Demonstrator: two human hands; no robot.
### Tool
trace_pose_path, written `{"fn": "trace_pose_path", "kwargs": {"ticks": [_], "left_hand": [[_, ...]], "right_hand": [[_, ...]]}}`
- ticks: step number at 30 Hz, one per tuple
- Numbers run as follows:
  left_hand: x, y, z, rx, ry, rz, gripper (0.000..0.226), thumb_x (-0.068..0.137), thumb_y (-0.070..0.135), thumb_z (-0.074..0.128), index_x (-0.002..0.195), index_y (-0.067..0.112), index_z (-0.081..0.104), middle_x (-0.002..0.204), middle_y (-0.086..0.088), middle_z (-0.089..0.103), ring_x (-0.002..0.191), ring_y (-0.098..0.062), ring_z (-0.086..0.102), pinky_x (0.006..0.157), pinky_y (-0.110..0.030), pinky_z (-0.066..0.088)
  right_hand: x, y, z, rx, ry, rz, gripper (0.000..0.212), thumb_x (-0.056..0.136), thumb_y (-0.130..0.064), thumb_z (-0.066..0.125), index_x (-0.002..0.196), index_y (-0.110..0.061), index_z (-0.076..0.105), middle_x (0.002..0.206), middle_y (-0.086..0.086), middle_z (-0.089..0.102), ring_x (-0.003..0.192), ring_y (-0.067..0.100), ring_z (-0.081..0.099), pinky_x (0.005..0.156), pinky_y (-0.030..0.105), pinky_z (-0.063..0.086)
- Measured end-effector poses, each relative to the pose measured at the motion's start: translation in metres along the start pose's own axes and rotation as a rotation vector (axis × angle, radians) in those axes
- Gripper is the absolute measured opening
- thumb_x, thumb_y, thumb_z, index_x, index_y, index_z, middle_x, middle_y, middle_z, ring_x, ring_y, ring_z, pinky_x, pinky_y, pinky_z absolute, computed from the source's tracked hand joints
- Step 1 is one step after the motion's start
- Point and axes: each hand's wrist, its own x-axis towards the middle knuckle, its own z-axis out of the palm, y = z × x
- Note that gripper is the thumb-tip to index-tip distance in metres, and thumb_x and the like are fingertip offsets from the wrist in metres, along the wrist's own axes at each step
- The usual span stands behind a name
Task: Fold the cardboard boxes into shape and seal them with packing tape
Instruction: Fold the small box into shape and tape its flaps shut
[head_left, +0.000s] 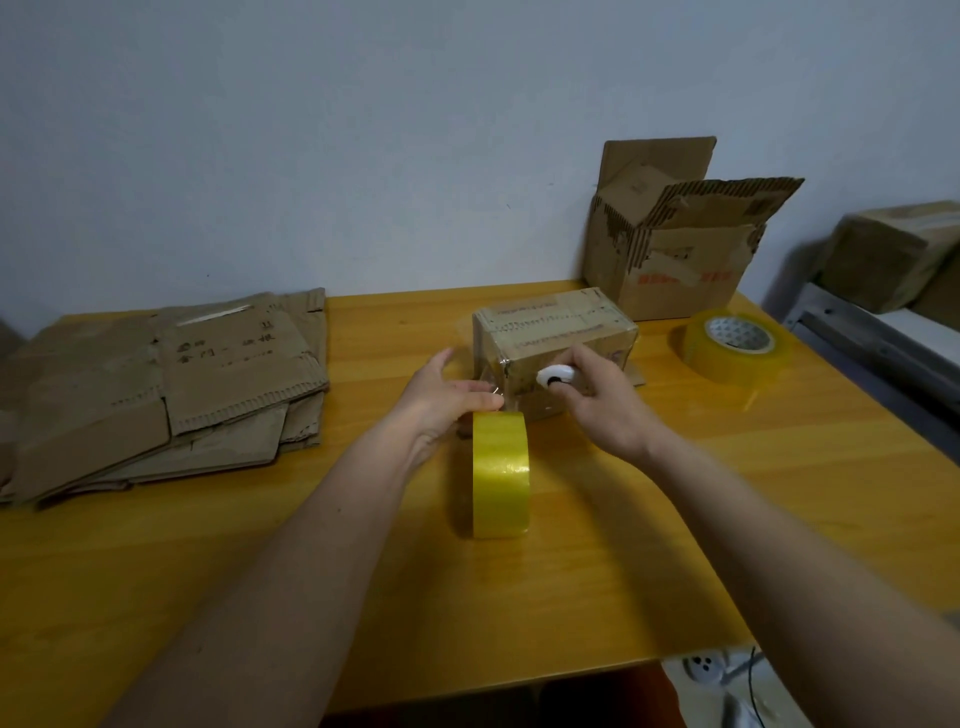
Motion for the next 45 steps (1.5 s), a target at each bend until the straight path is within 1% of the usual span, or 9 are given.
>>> {"fn": "trace_pose_path", "kwargs": {"ticks": [4,10,15,19,27,30,34,37,45], "left_hand": [[0.0,-0.002,0.0,-0.052,-0.007,-0.048,0.1,0.071,-0.004,0.077,0.15,0.015,0.02,0.101,-0.008,0.072,0.108,-0.024,0.063,0.106,-0.05,0.04],[0.0,-0.004,0.0,-0.108,0.028,-0.067,0.095,0.07,-0.004,0.079,0.148,0.013,0.028,0.13,-0.018,0.056,0.117,-0.03,0.057,0.105,-0.047,0.043],[-0.001,-0.007,-0.002,-0.108,0.018,-0.056,0.089,0.071,-0.002,0.078,0.146,0.013,0.032,0.111,-0.013,0.067,0.111,-0.027,0.061,0.104,-0.048,0.043],[-0.002,-0.006,-0.004,-0.086,0.011,-0.053,0.088,0.071,0.001,0.08,0.145,0.014,0.034,0.105,-0.008,0.07,0.108,-0.022,0.062,0.104,-0.046,0.044],[-0.023,-0.003,-0.013,-0.118,-0.009,0.091,0.085,0.077,-0.004,0.072,0.147,0.016,0.027,0.089,-0.004,0.074,0.092,-0.02,0.067,0.099,-0.046,0.047],[-0.028,-0.008,-0.013,-0.098,0.046,0.194,0.083,0.079,-0.005,0.07,0.147,0.016,0.029,0.089,-0.006,0.075,0.09,-0.02,0.069,0.097,-0.045,0.049],[-0.03,-0.014,-0.009,-0.068,0.08,0.287,0.078,0.081,-0.003,0.069,0.147,0.02,0.032,0.086,0.0,0.075,0.087,-0.012,0.07,0.091,-0.032,0.052],[-0.032,-0.018,-0.007,-0.059,0.153,0.33,0.072,0.082,0.0,0.07,0.142,0.024,0.038,0.086,0.001,0.075,0.088,-0.011,0.07,0.09,-0.03,0.051],[-0.043,-0.02,-0.007,-0.188,0.257,0.325,0.02,0.081,-0.003,0.07,0.08,0.014,0.06,0.071,-0.003,0.071,0.067,-0.015,0.067,0.062,-0.02,0.054]], "right_hand": [[-0.004,0.032,0.015,-0.299,-0.126,0.208,0.026,0.094,-0.014,0.051,0.119,-0.007,0.051,0.126,0.012,0.043,0.12,0.027,0.038,0.105,0.04,0.035],[-0.013,0.051,0.027,-0.481,-0.154,0.213,0.03,0.093,-0.026,0.055,0.12,-0.014,0.047,0.125,0.006,0.05,0.114,0.025,0.042,0.096,0.035,0.037],[-0.002,0.016,0.022,-0.35,0.341,-0.212,0.008,0.09,-0.013,0.057,0.097,-0.009,0.056,0.099,0.003,0.051,0.095,0.02,0.047,0.084,0.031,0.044],[0.018,-0.014,0.025,-0.351,0.199,-0.474,0.034,0.083,0.002,0.054,0.114,-0.009,0.064,0.126,0.005,0.057,0.118,0.022,0.044,0.102,0.033,0.037],[0.025,-0.025,0.024,-0.101,0.106,-0.24,0.049,0.086,0.007,0.046,0.13,-0.011,0.056,0.131,0.008,0.057,0.125,0.023,0.046,0.108,0.035,0.034],[0.011,-0.032,0.029,-0.008,0.249,-0.199,0.033,0.087,0.004,0.05,0.114,-0.009,0.063,0.113,0.007,0.064,0.109,0.021,0.056,0.097,0.037,0.044],[0.002,-0.04,0.039,0.193,-0.078,0.082,0.021,0.087,-0.015,0.065,0.106,-0.007,0.067,0.1,0.01,0.068,0.095,0.021,0.062,0.089,0.036,0.049],[-0.001,-0.04,0.043,0.286,-0.05,0.158,0.01,0.084,-0.014,0.07,0.088,-0.005,0.07,0.085,0.007,0.067,0.08,0.016,0.059,0.077,0.031,0.048],[-0.01,-0.047,0.042,0.322,-0.014,0.137,0.008,0.086,-0.008,0.066,0.079,-0.01,0.063,0.08,0.006,0.063,0.078,0.018,0.056,0.079,0.039,0.048]]}}
